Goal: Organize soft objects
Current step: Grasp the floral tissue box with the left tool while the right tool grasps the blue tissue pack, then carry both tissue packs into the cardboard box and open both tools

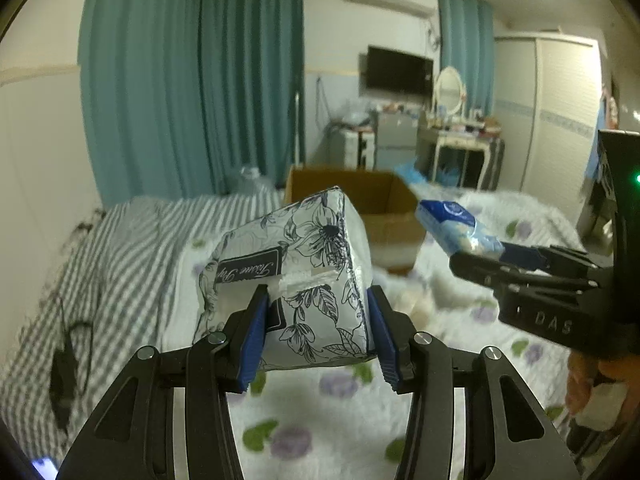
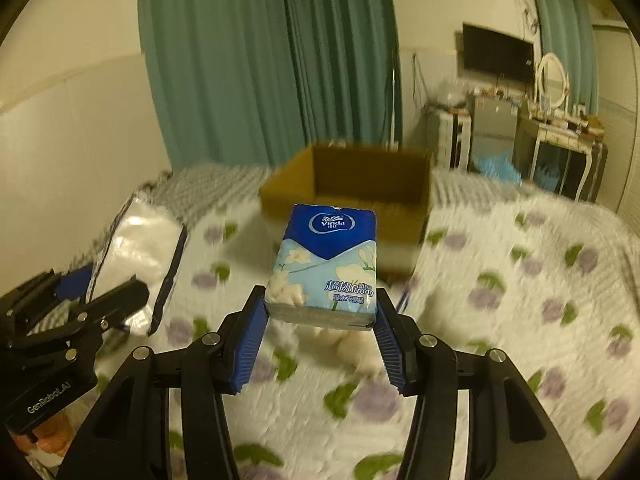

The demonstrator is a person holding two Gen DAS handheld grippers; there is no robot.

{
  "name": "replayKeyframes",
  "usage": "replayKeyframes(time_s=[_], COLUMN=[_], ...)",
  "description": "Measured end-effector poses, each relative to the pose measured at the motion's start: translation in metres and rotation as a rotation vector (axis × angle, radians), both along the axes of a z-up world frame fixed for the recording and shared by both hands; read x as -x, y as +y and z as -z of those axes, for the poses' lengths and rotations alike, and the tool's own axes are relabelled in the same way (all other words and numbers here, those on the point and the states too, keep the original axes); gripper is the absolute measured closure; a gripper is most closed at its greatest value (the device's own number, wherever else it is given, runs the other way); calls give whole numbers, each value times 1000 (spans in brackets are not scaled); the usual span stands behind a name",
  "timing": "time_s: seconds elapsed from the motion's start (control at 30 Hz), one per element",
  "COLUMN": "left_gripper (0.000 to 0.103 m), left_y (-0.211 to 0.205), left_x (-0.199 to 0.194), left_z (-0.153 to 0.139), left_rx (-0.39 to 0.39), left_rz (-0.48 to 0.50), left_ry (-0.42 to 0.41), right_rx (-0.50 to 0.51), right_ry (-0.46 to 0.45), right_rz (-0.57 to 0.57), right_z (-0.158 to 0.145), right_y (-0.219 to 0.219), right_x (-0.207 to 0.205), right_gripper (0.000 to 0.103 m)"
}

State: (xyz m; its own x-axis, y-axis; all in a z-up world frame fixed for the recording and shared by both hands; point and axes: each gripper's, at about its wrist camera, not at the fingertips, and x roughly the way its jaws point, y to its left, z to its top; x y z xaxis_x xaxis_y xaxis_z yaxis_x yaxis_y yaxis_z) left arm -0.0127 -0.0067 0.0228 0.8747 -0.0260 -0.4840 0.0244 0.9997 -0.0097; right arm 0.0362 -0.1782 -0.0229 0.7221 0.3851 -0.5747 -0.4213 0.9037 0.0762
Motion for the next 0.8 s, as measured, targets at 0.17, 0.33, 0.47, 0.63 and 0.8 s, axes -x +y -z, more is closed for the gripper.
replayKeyframes(time_s=[0.17,0.33,0.47,0.63,0.8], left_gripper=[56,55,55,54,50], left_y=[-10,-19,-23,-35,-35], left_x=[-38,-107,-158,-222,-263], left_z=[-35,-52,-43,-7,22], left_rx=[-46,-96,-114,-182,-160], left_rz=[24,23,27,63,115], left_ry=[-85,-107,-91,-20,32], right_rx=[17,20,29,0,-2], right_ry=[-98,-124,-131,-70,-25], right_rz=[1,-15,-12,1,18], right_z=[-47,-71,-72,-43,-7], right_y=[-9,-4,4,5,2], right_x=[-30,-86,-131,-192,-236], right_gripper=[51,51,51,51,49])
